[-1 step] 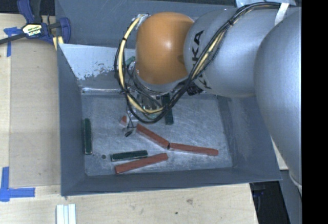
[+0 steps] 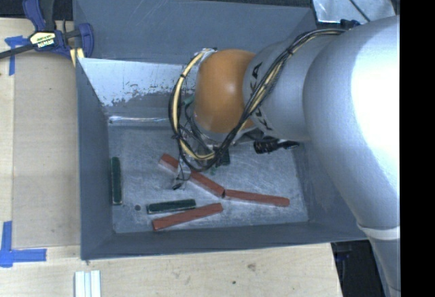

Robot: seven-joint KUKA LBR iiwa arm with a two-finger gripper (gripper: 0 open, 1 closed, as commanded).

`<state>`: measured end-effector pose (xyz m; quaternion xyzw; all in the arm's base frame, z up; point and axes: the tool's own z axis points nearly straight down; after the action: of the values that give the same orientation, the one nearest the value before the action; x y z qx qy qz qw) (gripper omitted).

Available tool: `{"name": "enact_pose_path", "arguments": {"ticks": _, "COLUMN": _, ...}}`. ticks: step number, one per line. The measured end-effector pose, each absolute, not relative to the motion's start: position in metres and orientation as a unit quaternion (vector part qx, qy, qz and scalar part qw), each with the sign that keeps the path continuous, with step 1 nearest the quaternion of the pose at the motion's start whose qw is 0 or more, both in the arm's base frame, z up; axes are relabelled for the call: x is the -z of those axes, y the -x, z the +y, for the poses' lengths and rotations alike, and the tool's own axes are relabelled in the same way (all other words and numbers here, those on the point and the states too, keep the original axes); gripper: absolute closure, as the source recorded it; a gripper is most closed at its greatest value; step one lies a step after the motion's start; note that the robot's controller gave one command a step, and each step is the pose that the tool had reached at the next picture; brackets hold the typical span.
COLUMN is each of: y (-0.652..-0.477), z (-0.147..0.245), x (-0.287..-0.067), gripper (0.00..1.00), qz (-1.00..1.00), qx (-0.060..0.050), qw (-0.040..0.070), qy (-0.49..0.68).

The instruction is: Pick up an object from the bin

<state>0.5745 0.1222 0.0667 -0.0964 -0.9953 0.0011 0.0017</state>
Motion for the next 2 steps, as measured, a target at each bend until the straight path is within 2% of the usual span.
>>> {"name": "enact_pose_path", "arguments": {"ticks": 1, "y": -0.536, "z": 0.118, "x": -0.102, "gripper": 0.0, "qz": -0.993, "qx": 0.0, "qw": 0.0, "qy": 0.116}}
{"name": "enact_pose_path", "arguments": {"ticks": 2, "y": -0.547, "z": 0.107, "x": -0.106, "gripper": 0.0, "qz": -0.984, "qx": 0.001, "qw": -0.003, "qy": 0.177}}
